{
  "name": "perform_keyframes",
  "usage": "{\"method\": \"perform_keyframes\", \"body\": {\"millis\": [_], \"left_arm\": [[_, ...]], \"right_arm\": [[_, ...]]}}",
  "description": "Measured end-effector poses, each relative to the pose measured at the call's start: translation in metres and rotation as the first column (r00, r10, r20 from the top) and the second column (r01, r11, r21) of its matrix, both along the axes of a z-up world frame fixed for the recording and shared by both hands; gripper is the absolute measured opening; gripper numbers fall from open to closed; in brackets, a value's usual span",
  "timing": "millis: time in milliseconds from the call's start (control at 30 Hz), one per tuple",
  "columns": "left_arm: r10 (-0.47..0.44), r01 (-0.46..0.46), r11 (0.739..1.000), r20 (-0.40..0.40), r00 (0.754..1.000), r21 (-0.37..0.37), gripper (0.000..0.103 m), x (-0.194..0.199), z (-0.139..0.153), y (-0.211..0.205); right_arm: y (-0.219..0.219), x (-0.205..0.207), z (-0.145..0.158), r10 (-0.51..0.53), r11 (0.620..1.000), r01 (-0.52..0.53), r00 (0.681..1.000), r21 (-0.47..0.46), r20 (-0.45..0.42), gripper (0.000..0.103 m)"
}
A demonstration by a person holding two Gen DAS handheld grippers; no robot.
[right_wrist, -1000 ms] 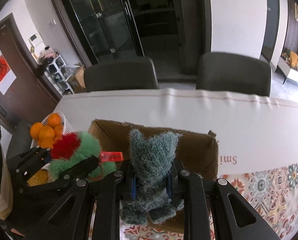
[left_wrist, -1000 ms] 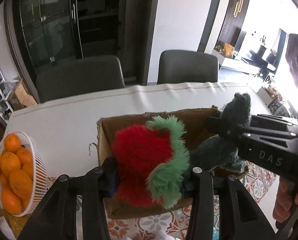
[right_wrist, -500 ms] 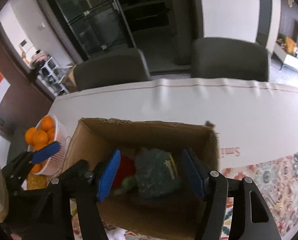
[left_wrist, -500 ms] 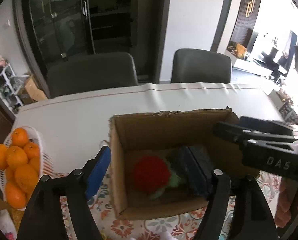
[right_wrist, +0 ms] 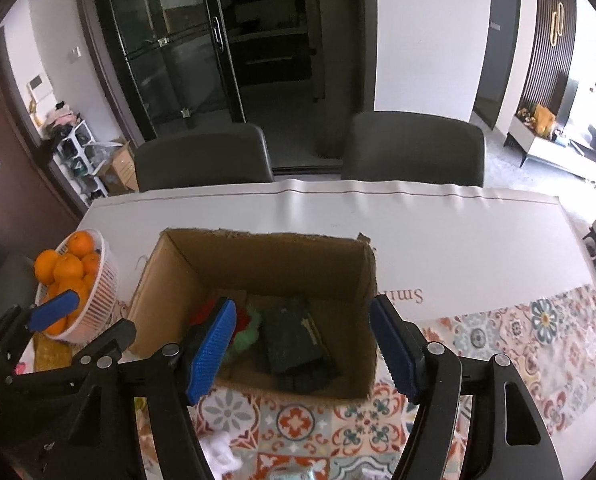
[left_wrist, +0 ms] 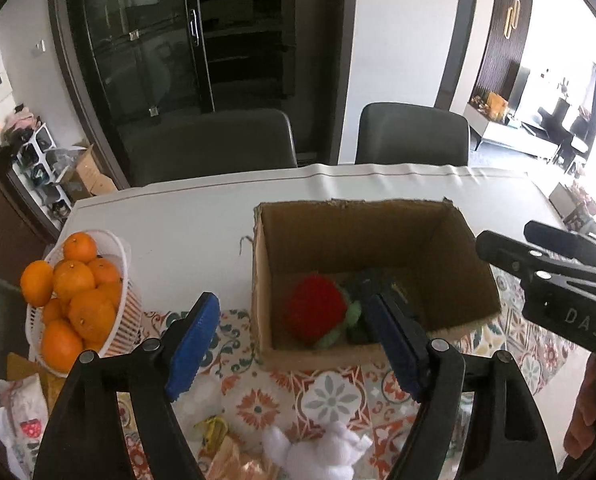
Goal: Organize soft objects
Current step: 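Move both tools back toward the remaining items on the runner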
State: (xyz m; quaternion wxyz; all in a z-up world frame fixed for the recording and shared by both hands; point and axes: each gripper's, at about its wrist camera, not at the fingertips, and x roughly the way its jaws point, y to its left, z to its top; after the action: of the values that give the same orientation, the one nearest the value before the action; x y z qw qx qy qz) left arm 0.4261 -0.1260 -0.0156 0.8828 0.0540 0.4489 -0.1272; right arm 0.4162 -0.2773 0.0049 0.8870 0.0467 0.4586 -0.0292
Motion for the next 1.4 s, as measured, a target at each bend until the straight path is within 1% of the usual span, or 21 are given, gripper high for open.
{"method": "perform_keyframes", "body": {"millis": [200, 433, 733, 933, 1133, 1233, 1400], "left_arm": [[-0.026, 0.026, 0.999, -0.003, 1.000, 0.020, 0.078, -0.028, 0.007, 0.004], [-0.039, 0.040, 0.998, -0.034, 0.999, 0.043, 0.078, -0.057, 0.004, 0.007], [-0.048, 0.053, 0.998, -0.129, 0.991, 0.031, 0.078, -0.090, -0.025, 0.015], [-0.047, 0.053, 0.998, -0.193, 0.980, 0.027, 0.078, -0.098, -0.042, 0.019], [-0.049, 0.060, 0.998, -0.264, 0.963, 0.034, 0.078, -0.103, -0.065, 0.022], [-0.045, 0.062, 0.997, -0.288, 0.956, 0.050, 0.078, -0.105, -0.075, 0.022], [-0.050, 0.073, 0.996, -0.345, 0.937, 0.054, 0.078, -0.106, -0.093, 0.021]], "right_arm": [[0.001, -0.026, 0.007, -0.009, 1.000, 0.009, 1.000, 0.007, -0.020, 0.070], [0.006, -0.050, -0.003, -0.003, 1.000, 0.005, 0.999, 0.027, -0.053, 0.070], [0.011, -0.079, -0.025, 0.000, 0.999, 0.005, 0.994, 0.042, -0.113, 0.070], [0.016, -0.092, -0.041, -0.006, 0.999, 0.012, 0.987, 0.038, -0.158, 0.070], [0.019, -0.103, -0.063, -0.006, 0.999, 0.016, 0.977, 0.044, -0.215, 0.070], [0.019, -0.107, -0.077, -0.003, 0.999, 0.016, 0.968, 0.051, -0.252, 0.070], [0.018, -0.111, -0.099, 0.007, 0.997, 0.016, 0.951, 0.072, -0.310, 0.070]]}}
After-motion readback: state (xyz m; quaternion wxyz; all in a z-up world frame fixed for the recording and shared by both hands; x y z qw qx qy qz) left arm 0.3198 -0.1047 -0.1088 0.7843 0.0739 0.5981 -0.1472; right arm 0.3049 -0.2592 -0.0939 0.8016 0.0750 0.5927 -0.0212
